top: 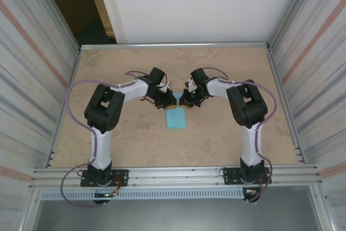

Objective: Fold a paper plane with a square sheet of paper (pick it up from the middle)

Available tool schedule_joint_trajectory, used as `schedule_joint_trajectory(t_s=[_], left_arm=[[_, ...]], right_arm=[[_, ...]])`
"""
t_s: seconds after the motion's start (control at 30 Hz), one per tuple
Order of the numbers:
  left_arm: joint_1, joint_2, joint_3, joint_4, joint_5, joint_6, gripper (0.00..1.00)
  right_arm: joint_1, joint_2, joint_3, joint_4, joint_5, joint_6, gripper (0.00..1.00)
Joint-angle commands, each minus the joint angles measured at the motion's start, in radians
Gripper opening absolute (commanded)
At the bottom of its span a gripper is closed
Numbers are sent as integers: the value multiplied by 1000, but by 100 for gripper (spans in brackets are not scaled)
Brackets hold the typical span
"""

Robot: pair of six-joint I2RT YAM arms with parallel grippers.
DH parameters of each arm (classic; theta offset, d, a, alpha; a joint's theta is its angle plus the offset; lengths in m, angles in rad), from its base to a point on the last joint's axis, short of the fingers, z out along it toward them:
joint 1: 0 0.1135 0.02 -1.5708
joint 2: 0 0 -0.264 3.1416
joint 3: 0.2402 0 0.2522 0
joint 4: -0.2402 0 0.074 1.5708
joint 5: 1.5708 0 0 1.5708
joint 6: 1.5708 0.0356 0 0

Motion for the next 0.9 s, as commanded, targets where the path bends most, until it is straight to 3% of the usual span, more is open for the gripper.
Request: schedule_joint_trajectory(t_s=[0.0, 0.5, 0.87], left_arm=[[15, 17, 23, -24, 4, 25, 13], [13, -7, 28, 2, 48, 38, 16], [6, 37, 58, -91, -28, 63, 16]], right_arm=[[1, 102, -39, -88, 138, -27, 0], [-8, 115, -89, -49, 138, -18, 0], [-13, 116, -94, -45, 147, -9, 0]])
